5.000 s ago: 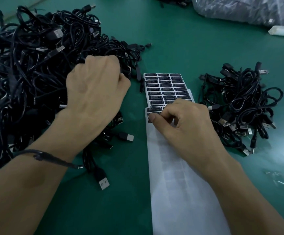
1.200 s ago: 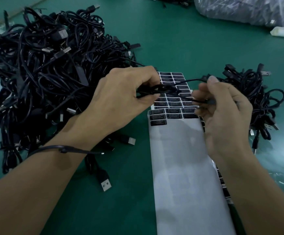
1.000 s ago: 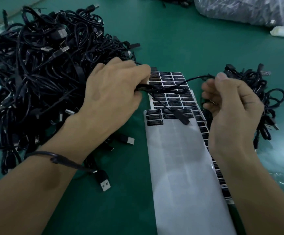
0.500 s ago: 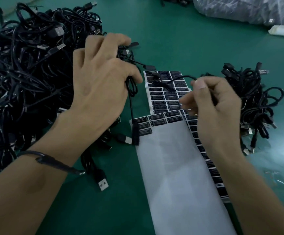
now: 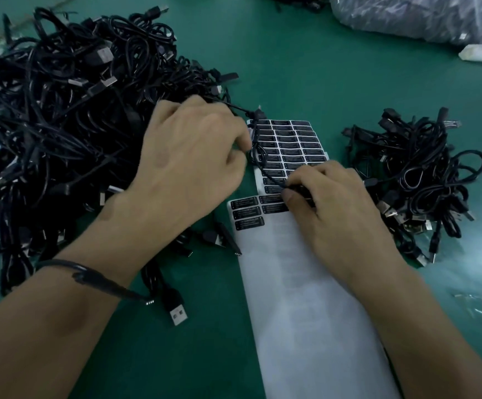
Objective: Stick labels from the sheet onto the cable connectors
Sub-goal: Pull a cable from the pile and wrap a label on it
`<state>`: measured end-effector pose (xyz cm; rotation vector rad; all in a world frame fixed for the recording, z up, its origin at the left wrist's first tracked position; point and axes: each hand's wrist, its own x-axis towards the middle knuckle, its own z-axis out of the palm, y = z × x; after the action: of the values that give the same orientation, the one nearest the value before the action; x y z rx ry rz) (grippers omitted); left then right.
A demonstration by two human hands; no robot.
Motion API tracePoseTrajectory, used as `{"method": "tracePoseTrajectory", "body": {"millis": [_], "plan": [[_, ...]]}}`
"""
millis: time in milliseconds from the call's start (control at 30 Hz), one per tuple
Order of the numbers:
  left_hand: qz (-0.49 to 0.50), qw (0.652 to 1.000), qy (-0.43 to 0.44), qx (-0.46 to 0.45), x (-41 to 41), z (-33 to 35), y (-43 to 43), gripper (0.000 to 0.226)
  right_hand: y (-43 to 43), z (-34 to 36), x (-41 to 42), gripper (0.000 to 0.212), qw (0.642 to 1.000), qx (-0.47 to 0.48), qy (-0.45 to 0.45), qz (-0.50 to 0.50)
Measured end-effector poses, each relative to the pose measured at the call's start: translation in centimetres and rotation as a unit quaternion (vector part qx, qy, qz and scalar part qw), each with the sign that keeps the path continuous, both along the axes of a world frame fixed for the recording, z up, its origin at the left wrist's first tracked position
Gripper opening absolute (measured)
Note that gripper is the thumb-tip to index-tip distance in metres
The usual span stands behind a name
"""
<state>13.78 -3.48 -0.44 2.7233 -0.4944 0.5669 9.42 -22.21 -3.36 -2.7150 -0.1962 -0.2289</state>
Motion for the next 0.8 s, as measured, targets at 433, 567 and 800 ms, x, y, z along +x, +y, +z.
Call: {"method": "tracePoseTrajectory", "body": {"millis": [433, 567, 800], "plan": [[-0.047, 0.976, 0.155, 0.149, 0.4, -1.0, 0.1, 0.091, 0.1, -0.4, 0.1, 0.017, 0.999, 0.015, -0.011, -0.032], [-0.067, 0.977, 0.157, 0.127, 0.7, -1.5, 0.3, 0.089, -0.2, 0.0, 0.1, 0.022, 0.995, 0.079, -0.036, -0.042], [-0.05, 0.989, 0.126, 0.062, 0.7, -2.1, -0.4, 0.074, -0.7, -0.2, 0.6, 0.032, 0.992, 0.109, -0.05, -0.042]]}}
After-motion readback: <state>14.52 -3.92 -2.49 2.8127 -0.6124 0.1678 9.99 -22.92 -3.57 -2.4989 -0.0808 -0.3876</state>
